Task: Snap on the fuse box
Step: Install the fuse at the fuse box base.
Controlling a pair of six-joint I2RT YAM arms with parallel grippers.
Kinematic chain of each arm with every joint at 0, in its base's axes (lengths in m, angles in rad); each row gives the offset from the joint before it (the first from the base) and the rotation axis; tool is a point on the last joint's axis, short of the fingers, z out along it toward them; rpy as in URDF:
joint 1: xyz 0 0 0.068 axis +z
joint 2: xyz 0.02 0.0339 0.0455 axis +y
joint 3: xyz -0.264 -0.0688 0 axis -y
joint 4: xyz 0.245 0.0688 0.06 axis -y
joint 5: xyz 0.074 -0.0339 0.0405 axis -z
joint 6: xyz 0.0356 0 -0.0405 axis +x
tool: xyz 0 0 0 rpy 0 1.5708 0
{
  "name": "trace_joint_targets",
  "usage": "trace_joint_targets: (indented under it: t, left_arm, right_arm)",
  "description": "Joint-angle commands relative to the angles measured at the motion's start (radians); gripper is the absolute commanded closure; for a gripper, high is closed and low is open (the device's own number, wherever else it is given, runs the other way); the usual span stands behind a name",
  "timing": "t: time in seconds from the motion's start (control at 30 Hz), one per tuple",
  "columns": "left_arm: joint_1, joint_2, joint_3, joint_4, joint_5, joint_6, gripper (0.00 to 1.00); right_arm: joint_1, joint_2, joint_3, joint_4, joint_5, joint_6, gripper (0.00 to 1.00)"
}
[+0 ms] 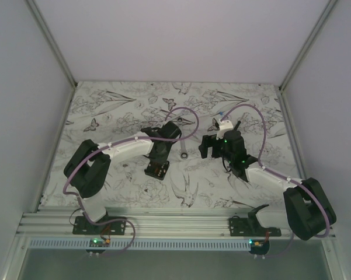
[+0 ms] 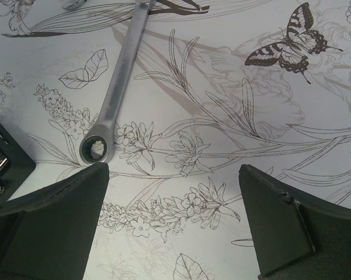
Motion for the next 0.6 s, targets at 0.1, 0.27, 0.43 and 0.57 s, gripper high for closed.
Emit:
trace_joint_targets:
  t: [0.1, 0.27, 0.43, 0.57]
  left_arm:
    - [0.008, 0.009, 0.018, -0.053, 0.021, -0.02, 1.0]
    - [0.008, 0.024, -0.006, -0.052, 0.02, -0.038, 1.0]
    - [0.008, 0.037, -0.055, -0.042, 0.003, -0.077, 1.0]
    - [0.007, 0.037, -0.117, 0.0, 0.008, -0.108, 1.0]
  right_arm:
    - [-0.007, -0.014, 0.004, 0.025, -0.006, 0.011, 0.0]
    - [-0.007, -0.013, 0.005, 0.025, -0.006, 0.011, 0.0]
    - [-0.007, -0.009, 0.006, 0.025, -0.009, 0.011, 0.0]
    - [-0.007, -0.006, 0.006, 0.026, -0.011, 0.011, 0.0]
